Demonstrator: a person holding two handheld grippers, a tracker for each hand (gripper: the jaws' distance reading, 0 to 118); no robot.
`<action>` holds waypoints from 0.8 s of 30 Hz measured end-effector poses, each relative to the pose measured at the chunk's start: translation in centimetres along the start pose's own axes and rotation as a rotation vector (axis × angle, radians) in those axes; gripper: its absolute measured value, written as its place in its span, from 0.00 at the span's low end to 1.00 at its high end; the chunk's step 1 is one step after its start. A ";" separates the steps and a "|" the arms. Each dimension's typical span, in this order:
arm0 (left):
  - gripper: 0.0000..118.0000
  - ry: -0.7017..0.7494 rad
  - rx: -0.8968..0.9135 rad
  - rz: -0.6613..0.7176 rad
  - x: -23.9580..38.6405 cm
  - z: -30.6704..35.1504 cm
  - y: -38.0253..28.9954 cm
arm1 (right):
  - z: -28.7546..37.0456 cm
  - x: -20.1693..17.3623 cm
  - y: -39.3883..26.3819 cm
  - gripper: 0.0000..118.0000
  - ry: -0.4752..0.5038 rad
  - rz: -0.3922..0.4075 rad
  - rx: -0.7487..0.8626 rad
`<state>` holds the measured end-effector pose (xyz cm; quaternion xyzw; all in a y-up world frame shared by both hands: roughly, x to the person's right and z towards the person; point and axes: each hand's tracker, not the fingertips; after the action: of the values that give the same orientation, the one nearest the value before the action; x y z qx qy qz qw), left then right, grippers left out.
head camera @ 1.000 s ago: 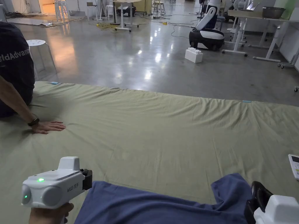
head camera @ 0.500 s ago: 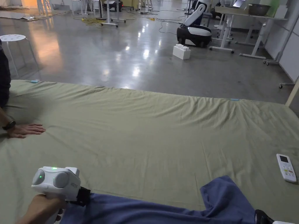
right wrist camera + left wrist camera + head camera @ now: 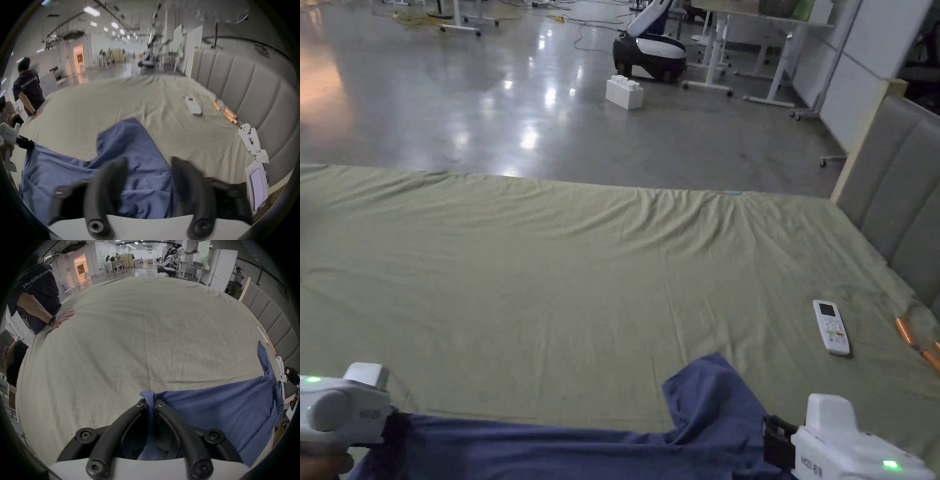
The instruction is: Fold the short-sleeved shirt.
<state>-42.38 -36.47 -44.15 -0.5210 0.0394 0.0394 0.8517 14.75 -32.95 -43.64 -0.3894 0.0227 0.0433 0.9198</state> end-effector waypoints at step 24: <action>0.06 0.032 0.094 0.015 1.7 4.0 -1.6 | -11.0 -1.2 4.0 0.01 0.048 0.142 -0.320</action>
<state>-40.37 -33.55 -41.10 -0.4808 0.0589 0.0357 0.8741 13.09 -38.21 -54.07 -0.5291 0.0650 0.1021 0.8399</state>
